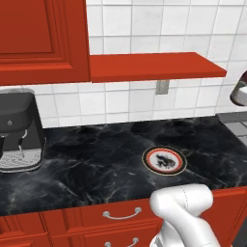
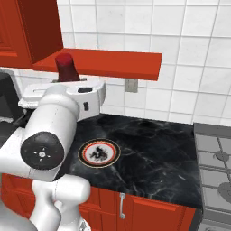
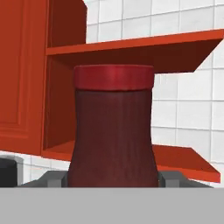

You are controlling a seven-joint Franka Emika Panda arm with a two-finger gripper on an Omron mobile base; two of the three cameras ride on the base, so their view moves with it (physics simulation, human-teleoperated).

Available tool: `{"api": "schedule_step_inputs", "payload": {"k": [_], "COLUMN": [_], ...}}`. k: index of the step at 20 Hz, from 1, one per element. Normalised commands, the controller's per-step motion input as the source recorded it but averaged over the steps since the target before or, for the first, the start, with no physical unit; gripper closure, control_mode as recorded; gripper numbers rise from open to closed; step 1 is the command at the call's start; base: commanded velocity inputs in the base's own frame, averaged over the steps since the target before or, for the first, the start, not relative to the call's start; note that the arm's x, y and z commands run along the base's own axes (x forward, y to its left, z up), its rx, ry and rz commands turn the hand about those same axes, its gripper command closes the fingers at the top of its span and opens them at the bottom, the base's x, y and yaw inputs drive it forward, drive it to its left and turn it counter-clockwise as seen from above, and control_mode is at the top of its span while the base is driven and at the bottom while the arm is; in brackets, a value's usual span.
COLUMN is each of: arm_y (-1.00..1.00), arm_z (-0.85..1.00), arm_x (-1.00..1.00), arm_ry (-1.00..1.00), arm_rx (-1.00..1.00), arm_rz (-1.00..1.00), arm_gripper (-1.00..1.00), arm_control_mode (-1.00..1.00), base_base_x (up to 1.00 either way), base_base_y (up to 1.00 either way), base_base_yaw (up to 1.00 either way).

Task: Move the hot dog bun to the plate on the dining table and place the condiment next to that plate. Then navigate to the fridge and take the sausage and place it on the plate as well.

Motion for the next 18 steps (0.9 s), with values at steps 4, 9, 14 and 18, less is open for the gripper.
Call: {"api": "schedule_step_inputs", "payload": {"k": [4, 9, 14, 18], "arm_y": [0.2, 0.0, 0.0, 0.0], "arm_z": [-0.06, 0.0, 0.0, 0.0], "arm_x": [-0.37, 0.0, 0.0, 0.0], "arm_ry": [-0.1, 0.0, 0.0, 0.0], "arm_rx": [-0.01, 0.0, 0.0, 0.0], "arm_rz": [0.09, 0.0, 0.0, 0.0], "arm_gripper": [1.0, 1.0, 1.0, 1.0], "arm_control_mode": [1.0, 1.0, 1.0, 1.0], "base_base_x": [-0.45, -0.9, -0.75, -0.75], "base_base_y": [0.25, 0.85, 1.0, 0.81], "base_base_yaw": [0.08, 0.0, -0.17, -0.29]}}
